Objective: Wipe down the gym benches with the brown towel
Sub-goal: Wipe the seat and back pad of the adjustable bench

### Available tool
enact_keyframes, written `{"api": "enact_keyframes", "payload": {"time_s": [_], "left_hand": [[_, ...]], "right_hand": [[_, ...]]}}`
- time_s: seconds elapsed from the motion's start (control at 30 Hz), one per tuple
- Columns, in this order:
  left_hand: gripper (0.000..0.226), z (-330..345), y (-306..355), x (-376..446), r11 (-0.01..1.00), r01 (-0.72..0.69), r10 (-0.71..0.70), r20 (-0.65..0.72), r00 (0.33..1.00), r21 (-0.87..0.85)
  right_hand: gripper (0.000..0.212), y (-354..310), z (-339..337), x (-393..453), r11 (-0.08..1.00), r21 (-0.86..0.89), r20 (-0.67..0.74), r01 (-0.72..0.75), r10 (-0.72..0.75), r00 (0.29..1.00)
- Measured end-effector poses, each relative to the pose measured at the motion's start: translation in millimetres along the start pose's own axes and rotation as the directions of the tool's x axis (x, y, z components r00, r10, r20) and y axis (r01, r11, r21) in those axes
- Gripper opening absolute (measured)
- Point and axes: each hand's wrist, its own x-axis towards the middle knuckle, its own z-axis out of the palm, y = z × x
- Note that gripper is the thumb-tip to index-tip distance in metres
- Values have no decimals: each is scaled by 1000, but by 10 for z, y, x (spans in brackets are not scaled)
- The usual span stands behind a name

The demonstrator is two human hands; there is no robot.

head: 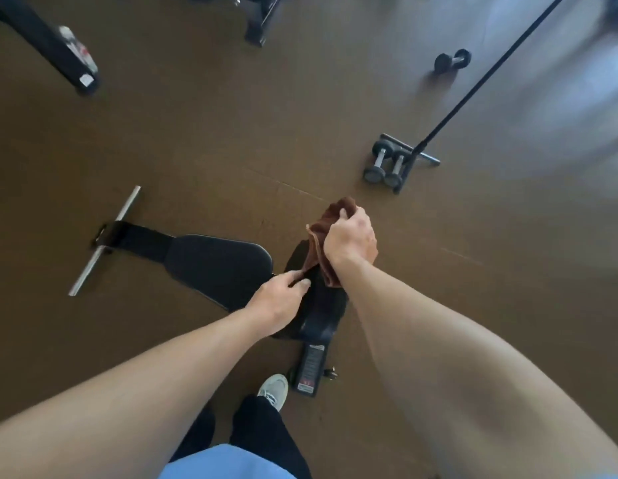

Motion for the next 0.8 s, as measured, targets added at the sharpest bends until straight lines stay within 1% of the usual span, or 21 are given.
{"api": "enact_keyframes", "payload": {"time_s": [0.03,0.1,0.2,0.23,0.3,0.4,0.47,0.53,0.57,0.63,0.7,0.73,0.8], "left_hand": [[53,3,-19,-9,1000,21,-22,51,998,10],[70,45,-18,-64,999,40,-42,113,993,21],[93,186,20,-145,995,23,-33,102,994,98],[96,230,36,-166,993,23,-33,87,996,118],[101,297,60,-196,988,30,-40,67,997,149],[99,335,101,-169,984,37,-53,87,995,172],[103,320,162,-119,980,-1,-21,109,994,197],[108,298,265,-38,976,-62,41,103,994,209],[106,303,326,-1,977,-84,68,85,994,195],[100,322,432,82,988,-107,102,46,994,110],[99,351,542,163,996,-89,89,6,996,1],[101,367,583,223,997,-74,74,-7,997,-36],[116,373,643,362,995,-59,56,-37,998,-82]], "right_hand": [[38,-30,-3,73,999,-31,25,4,-3,1000],[35,-45,-35,143,996,-65,85,63,-57,995],[33,65,-219,22,985,-1,208,172,-168,964],[34,130,-292,-77,981,33,228,192,-195,954],[39,270,-410,-311,972,62,211,225,-233,949],[46,372,-471,-561,962,20,251,271,-267,930],[47,356,-479,-564,969,42,276,242,-244,930],[46,306,-447,-495,974,100,257,205,-224,940],[45,276,-430,-462,975,119,243,189,-213,946],[42,201,-386,-368,978,165,241,131,-168,956],[37,123,-360,-212,980,193,285,43,-98,953],[36,72,-370,-113,983,183,330,-4,-57,942],[41,-46,-392,146,989,107,436,-98,42,899]]}}
